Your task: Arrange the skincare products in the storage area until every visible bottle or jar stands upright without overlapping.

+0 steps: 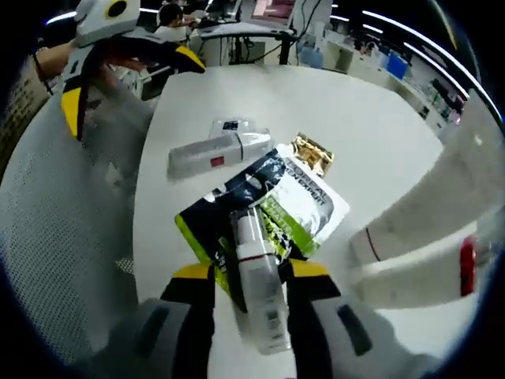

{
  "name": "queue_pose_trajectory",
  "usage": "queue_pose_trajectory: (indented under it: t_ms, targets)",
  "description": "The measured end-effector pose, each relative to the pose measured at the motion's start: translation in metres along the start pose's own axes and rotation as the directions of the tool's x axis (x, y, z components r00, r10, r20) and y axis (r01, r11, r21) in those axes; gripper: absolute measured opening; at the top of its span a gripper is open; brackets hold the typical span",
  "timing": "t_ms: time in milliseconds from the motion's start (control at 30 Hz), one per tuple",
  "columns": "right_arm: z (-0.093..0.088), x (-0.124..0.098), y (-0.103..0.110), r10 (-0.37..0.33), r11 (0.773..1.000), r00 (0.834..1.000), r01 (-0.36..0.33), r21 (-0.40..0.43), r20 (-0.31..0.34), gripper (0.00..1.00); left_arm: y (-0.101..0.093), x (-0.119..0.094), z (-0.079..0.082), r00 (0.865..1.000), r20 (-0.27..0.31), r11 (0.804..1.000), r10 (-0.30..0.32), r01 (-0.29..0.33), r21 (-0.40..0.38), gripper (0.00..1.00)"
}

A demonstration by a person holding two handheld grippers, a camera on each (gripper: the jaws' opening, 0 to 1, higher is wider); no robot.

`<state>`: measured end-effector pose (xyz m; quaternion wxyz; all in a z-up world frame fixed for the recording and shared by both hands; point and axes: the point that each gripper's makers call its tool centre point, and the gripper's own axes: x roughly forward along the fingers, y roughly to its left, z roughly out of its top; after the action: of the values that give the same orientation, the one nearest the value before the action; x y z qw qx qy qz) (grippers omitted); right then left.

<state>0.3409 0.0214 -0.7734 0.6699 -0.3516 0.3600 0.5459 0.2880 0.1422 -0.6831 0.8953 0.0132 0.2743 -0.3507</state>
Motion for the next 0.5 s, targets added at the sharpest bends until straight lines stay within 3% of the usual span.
queue_pose_trajectory:
  t_ms: [133,367,433,500]
  targets:
    - [0.001,0.004,0.002,0.004,0.999,1.0,-0.005,-0.052,-0.026,0.21,-0.002,0.0,0.005,1.0,0.016,1.0,-0.006,0.006,-0.001,0.93]
    - [0.002,0.002,0.003,0.002,0.999,1.0,-0.002,-0.048,0.003,0.2,-0.002,-0.001,0.006,1.0,0.016,1.0,-0.004,0.004,-0.007,0.93]
    - [0.005,-0.001,0.003,-0.01,1.0,0.999,0.01,0.0,0.034,0.19,-0.005,-0.002,0.008,1.0,0.019,1.0,-0.01,0.01,-0.008,0.92]
    - [0.015,-0.005,0.003,-0.028,0.991,0.992,0.011,0.135,0.126,0.19,-0.009,-0.003,0.011,1.0,0.027,1.0,-0.016,0.016,-0.01,0.92]
